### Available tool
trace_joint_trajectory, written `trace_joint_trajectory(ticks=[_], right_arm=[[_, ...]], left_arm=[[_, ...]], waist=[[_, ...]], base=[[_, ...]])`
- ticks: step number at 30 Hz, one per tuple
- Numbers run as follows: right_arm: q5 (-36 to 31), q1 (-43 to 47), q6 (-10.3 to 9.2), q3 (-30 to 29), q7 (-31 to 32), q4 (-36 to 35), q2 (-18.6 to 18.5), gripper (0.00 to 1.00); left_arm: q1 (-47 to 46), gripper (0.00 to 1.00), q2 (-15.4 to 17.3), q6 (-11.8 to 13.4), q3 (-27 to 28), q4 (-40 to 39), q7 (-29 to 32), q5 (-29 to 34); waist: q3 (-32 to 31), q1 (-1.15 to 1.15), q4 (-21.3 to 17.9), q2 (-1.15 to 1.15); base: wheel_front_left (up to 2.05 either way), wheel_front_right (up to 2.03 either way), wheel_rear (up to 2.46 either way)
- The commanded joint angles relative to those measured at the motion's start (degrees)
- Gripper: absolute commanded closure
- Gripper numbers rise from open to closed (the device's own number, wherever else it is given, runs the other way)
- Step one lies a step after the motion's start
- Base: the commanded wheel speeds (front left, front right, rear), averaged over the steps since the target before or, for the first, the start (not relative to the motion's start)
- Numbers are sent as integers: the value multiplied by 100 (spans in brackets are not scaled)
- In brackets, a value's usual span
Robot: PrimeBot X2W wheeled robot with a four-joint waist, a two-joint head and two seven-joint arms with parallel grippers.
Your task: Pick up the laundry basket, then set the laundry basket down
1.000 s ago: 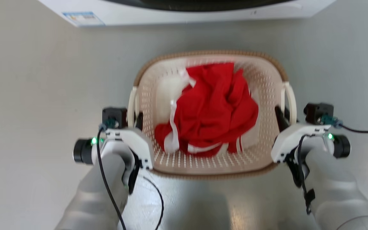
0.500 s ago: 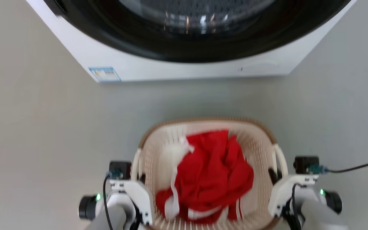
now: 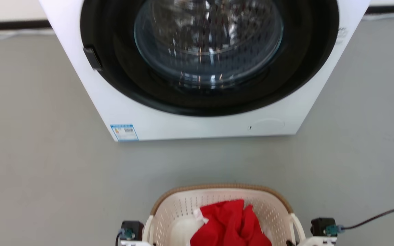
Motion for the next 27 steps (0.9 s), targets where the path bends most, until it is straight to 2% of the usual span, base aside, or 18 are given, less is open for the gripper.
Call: trace_joint_trajectory(ticks=[1, 12, 27], right_arm=[[71, 54, 9, 150, -14, -46, -59, 100], [553, 398, 9, 644, 69, -44, -59, 100], [871, 428, 9, 969, 32, -43, -59, 100]], left_arm=[[35, 100, 195, 61, 93, 7, -48, -25], [361, 100, 195, 96, -190, 57, 5, -261], [345, 100, 195, 132, -437, 97, -56, -466]], waist=[[-228, 0, -15, 0], [-760, 0, -20, 0], [-817, 0, -34, 0]], base=[[0, 0, 0], [0, 0, 0], [0, 0, 0]])
